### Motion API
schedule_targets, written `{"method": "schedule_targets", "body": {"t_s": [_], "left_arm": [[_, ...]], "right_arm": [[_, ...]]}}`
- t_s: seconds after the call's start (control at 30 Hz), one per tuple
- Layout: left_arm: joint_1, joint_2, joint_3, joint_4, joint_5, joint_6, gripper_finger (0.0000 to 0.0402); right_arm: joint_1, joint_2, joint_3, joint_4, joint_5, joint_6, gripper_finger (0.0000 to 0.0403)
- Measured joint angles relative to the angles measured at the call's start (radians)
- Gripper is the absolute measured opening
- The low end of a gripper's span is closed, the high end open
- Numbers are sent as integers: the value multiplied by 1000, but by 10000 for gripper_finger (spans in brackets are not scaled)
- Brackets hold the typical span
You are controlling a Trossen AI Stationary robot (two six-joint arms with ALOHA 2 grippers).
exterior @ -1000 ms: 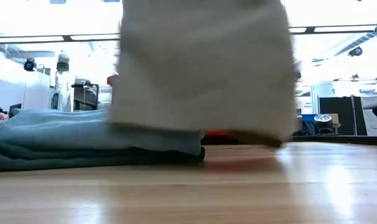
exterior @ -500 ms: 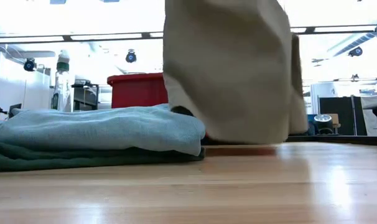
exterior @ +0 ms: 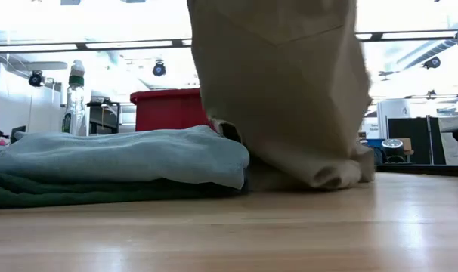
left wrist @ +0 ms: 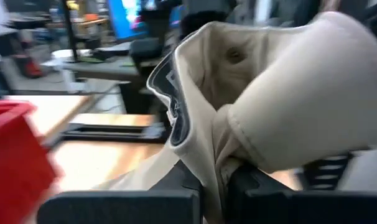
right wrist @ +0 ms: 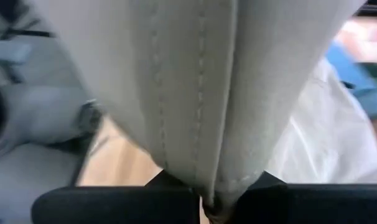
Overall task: Fold Laundry from Bin
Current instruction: Fold the light brown shorts
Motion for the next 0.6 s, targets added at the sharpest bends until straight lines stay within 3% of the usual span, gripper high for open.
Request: {"method": "schedule_targets", "body": {"t_s": [0.2,0.4,0.6], "left_arm": [[-101,16,-105,239,7,-83,4],[-121,51,-107,273,0,-144,10],[-54,105,-102,275,-66,-104,9]], "right_arm": [[149,2,-84,89,-7,85,9],[244,6,-86,114,68,118,8],[241,20,-90,51,125,154,8]]}}
